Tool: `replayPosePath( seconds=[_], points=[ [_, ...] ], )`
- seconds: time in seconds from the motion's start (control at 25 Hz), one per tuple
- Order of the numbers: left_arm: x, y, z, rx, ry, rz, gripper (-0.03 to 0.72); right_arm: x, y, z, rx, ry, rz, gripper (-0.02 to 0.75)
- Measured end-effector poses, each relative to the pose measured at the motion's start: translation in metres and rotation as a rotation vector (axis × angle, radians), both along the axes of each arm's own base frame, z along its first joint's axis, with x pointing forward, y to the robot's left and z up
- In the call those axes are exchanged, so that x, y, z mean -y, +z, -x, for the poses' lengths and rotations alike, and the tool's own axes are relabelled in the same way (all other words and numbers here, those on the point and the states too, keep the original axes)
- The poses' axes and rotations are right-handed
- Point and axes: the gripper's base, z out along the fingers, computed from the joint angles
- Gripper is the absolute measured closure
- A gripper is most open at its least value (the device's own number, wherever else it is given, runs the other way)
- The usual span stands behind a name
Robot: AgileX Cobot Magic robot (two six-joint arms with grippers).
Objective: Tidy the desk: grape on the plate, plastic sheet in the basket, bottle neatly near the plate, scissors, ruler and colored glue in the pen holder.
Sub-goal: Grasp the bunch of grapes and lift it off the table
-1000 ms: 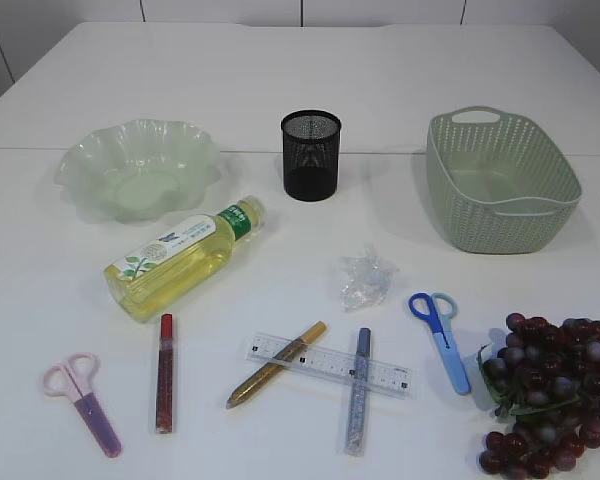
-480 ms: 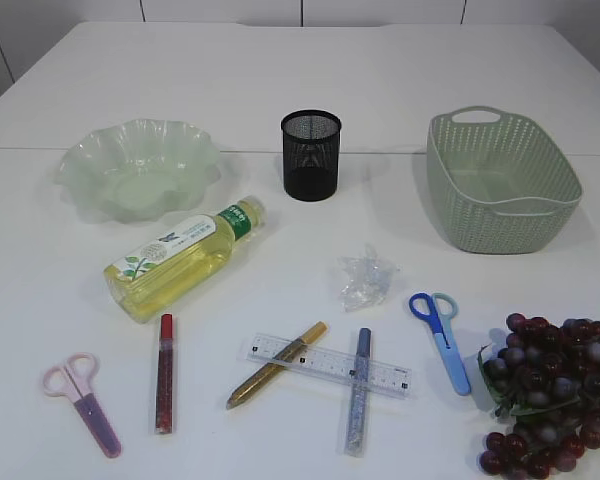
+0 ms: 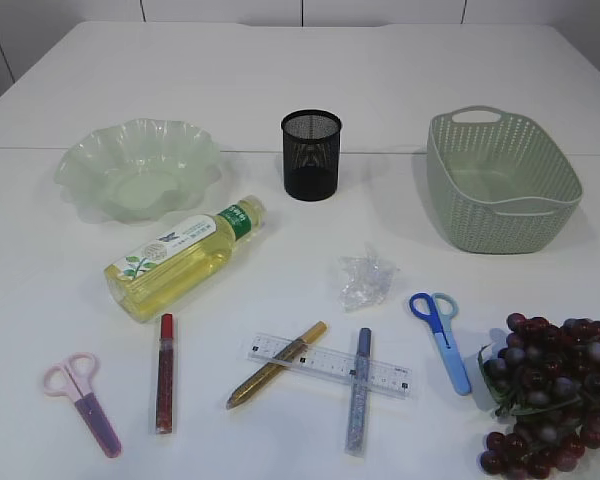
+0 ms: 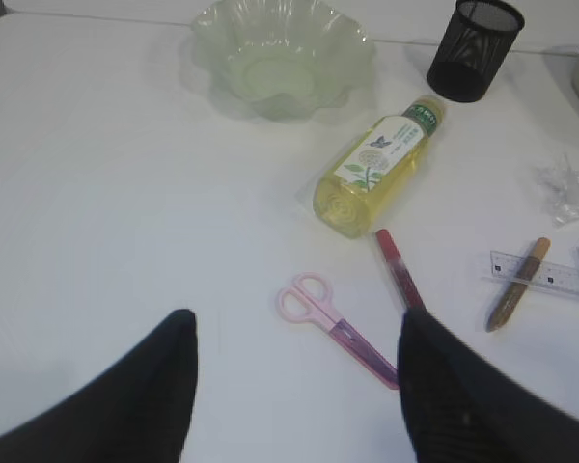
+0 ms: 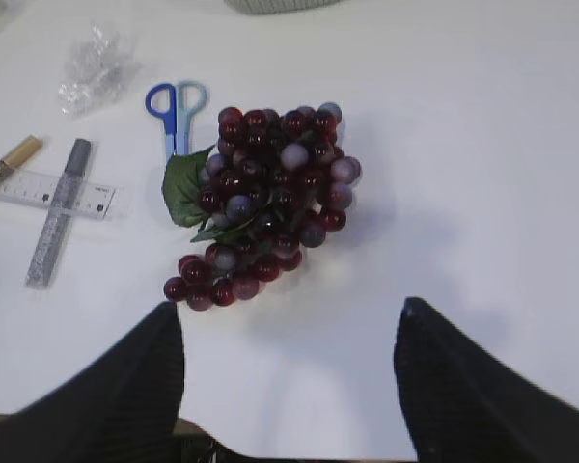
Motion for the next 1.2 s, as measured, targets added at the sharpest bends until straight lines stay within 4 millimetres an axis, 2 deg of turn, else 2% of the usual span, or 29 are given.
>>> replayPosePath(
  seconds=[0.28,0.48,0.72,0.84,0.96,1.2],
  points=[
    [0.006,-0.006,-0.054,-0.111,0.007,0.084,0.210,0.000,0.009,-0.052,-0.166,-0.001,-0.011,0.207],
    [0.009,-0.016,-0.077,-0.244,0.004,0.126,0.210,0.000,0.009,-0.095,-0.271,0.034,0.006,0.207],
    [0.013,-0.010,-0.093,-0.294,-0.043,0.118,0.211,-0.001,-0.020,-0.147,-0.402,0.114,0.043,0.200],
    [0.015,-0.012,-0.099,-0.339,-0.070,0.117,0.211,-0.002,-0.040,-0.167,-0.455,0.187,0.063,0.139],
    [0.016,-0.019,-0.106,-0.401,-0.080,0.116,0.211,-0.002,-0.056,-0.183,-0.472,0.222,0.076,0.095],
    [0.017,-0.030,-0.114,-0.477,-0.104,0.097,0.211,-0.001,-0.087,-0.199,-0.559,0.234,0.074,0.086]
  ],
)
